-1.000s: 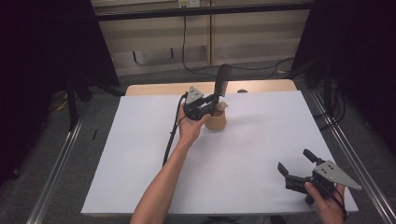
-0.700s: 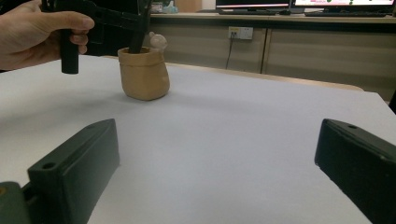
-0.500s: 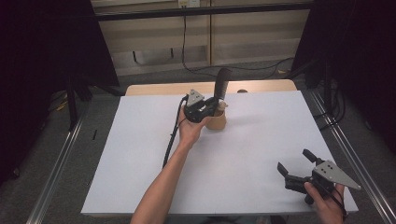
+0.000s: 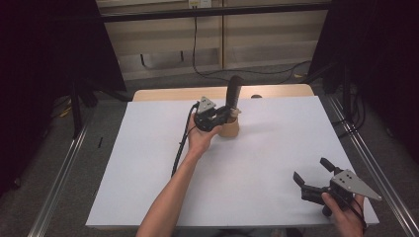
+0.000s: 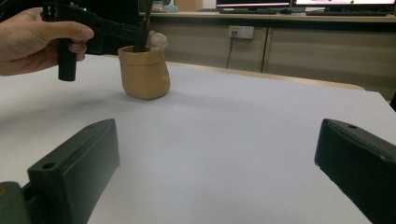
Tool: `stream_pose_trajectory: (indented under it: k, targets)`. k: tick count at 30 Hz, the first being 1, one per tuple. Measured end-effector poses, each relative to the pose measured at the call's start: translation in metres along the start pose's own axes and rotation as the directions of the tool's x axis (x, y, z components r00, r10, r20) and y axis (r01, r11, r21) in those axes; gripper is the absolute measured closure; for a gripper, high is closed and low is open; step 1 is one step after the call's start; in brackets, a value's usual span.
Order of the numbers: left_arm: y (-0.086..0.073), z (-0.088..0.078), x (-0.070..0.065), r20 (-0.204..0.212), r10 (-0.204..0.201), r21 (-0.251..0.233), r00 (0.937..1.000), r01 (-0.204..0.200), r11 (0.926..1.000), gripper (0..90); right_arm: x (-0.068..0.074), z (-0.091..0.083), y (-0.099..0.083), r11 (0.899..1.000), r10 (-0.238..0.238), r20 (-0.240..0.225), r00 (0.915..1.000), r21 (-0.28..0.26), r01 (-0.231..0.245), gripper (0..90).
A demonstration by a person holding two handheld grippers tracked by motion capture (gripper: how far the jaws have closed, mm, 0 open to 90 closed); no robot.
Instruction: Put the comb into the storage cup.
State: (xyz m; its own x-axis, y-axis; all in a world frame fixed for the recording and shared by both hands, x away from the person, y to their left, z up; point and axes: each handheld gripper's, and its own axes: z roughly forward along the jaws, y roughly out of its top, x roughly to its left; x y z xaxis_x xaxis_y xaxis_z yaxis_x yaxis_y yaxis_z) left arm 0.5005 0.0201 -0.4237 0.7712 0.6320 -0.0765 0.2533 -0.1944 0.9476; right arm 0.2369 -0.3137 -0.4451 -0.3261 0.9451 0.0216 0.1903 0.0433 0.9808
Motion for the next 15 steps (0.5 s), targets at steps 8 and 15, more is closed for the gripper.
stream_pose_trajectory:
  k: [8, 15]
  targets:
    - [-0.0012, -0.0003, 0.0019, 0.002, -0.024, 0.011, 0.9997, 0.024, 0.9997, 72.1, -0.0002, -0.0003, 0.0001, 1.000, 0.003, -0.001, 1.0000, 0.000, -0.003, 0.0]
    - [0.0000, -0.0013, 0.0010, -0.001, -0.025, 0.013, 0.9997, 0.025, 0.9996, 69.8, 0.0001, 0.0002, 0.0001, 1.000, -0.001, -0.003, 1.0000, 0.000, 0.001, 0.0]
